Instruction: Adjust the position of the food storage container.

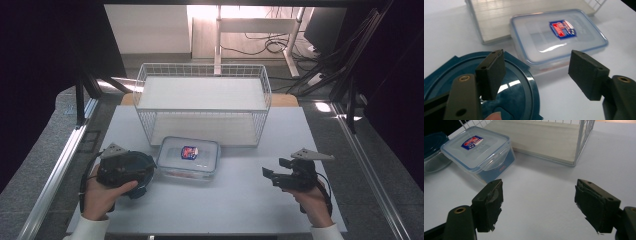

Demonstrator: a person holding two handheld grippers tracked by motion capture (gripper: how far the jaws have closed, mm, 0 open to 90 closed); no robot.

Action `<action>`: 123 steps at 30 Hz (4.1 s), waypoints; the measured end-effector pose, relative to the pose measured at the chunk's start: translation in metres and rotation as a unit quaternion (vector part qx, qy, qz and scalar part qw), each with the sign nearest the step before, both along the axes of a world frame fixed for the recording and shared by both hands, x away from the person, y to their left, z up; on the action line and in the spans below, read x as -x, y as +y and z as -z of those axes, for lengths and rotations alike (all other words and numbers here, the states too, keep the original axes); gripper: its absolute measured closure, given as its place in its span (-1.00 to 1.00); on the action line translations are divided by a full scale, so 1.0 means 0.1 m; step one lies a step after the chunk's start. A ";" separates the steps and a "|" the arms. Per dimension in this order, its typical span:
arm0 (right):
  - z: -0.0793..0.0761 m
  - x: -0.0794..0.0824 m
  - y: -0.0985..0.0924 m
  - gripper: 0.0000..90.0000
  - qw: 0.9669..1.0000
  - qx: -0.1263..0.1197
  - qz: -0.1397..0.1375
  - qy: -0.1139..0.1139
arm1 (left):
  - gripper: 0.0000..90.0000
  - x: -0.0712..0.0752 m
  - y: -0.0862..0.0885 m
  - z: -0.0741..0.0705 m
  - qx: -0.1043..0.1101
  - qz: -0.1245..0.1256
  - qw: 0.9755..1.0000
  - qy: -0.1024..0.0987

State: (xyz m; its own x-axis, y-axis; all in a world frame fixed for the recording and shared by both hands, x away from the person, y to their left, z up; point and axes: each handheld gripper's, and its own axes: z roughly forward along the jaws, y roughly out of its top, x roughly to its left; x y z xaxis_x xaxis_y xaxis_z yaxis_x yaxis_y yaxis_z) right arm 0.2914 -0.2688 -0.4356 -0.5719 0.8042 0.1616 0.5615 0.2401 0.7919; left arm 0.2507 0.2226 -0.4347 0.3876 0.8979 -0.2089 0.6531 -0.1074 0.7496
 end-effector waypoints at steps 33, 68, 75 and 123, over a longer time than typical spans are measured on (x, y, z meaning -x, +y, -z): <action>0.04 -0.06 0.04 -0.50 1.000 0.020 -0.002 0.008 | 0.88 -0.95 -0.07 0.19 -0.009 -0.008 0.992 0.123; 0.14 -0.10 0.05 -0.51 0.999 0.033 0.001 0.019 | 1.00 -1.15 -0.36 0.40 -0.069 0.018 0.985 0.156; 0.15 -0.11 0.04 -0.51 0.999 0.033 0.005 0.024 | 1.00 -1.12 -0.49 0.41 -0.071 0.039 0.984 0.159; 0.01 -0.09 -0.08 -0.51 1.000 0.005 0.016 0.014 | 0.85 -0.41 -0.79 0.02 0.026 0.097 0.993 0.065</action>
State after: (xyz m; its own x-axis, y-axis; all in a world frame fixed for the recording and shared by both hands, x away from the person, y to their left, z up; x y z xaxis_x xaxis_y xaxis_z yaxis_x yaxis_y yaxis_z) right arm 0.3008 -0.2769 -0.4369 -0.5417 0.8234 0.1692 0.5914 0.2303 0.7728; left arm 0.2917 0.1440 -0.4369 0.5193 0.7953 -0.3129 0.7152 -0.2040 0.6685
